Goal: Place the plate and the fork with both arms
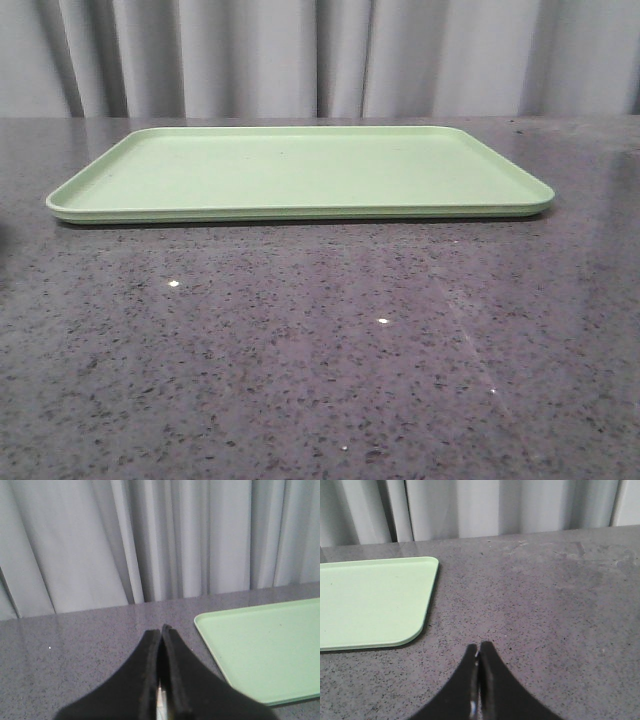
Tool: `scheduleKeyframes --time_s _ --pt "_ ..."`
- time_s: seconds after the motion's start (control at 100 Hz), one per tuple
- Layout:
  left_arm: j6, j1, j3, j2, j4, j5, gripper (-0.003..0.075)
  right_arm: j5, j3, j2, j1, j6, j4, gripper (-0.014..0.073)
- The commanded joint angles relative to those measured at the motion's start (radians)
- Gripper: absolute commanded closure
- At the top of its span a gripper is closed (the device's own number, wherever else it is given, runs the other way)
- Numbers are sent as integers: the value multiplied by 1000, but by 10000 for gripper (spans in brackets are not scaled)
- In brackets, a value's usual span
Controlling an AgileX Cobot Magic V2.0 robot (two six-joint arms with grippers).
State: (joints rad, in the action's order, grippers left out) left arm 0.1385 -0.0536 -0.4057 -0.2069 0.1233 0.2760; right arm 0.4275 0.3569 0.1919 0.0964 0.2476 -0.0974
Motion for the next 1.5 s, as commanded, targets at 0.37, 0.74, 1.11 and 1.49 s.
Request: scheduleKeyframes --time_s 0.37,0.74,1.11,1.49 --pt "-3 0 -260 -347 10 68 622 0 140 219 -1 -3 1 456" --pt "-3 0 -262 -366 10 47 195 -5 140 220 -1 -3 1 139" --pt "-92 37 -326 -394 5 164 258 -5 142 220 -1 -3 12 139" --pt "-92 317 -448 -527 -8 341 258 -5 142 220 -1 -3 12 139"
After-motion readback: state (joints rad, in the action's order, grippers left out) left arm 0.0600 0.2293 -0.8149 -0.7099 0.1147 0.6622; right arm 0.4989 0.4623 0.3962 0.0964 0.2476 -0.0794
